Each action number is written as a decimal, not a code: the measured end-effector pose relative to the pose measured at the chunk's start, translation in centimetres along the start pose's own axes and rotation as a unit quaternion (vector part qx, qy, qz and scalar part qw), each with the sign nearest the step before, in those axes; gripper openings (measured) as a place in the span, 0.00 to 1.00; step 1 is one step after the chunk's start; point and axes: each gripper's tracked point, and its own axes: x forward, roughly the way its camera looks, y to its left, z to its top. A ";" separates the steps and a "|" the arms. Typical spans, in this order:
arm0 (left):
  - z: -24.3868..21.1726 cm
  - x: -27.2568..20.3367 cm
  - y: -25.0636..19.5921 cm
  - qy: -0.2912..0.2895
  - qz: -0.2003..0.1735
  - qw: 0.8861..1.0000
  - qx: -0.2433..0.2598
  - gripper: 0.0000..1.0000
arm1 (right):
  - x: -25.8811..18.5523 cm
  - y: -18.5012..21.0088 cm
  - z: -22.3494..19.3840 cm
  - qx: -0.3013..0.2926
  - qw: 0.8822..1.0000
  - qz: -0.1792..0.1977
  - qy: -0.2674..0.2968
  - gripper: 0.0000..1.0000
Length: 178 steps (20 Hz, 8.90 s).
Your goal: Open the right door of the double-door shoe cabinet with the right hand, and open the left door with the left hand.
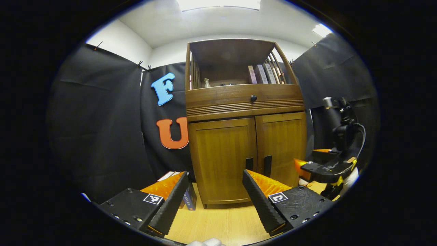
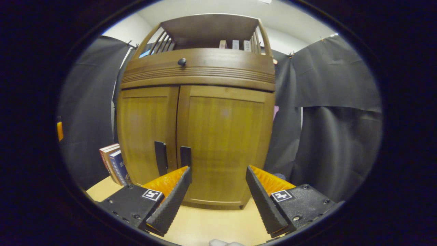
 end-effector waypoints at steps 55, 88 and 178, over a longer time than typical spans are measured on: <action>-3.3 -1.5 -5.7 0.006 -0.153 0.988 0.009 0.96 | -4.0 -6.0 -9.0 0.070 0.994 -0.023 0.086 0.23; -2.9 -6.4 -22.6 0.040 0.021 0.999 0.001 0.96 | -5.4 -22.5 -10.1 0.024 0.972 0.211 0.104 0.07; -14.8 9.6 -0.2 0.032 -0.109 0.993 -0.038 0.27 | -15.4 2.3 -1.3 0.014 0.998 0.049 0.048 0.99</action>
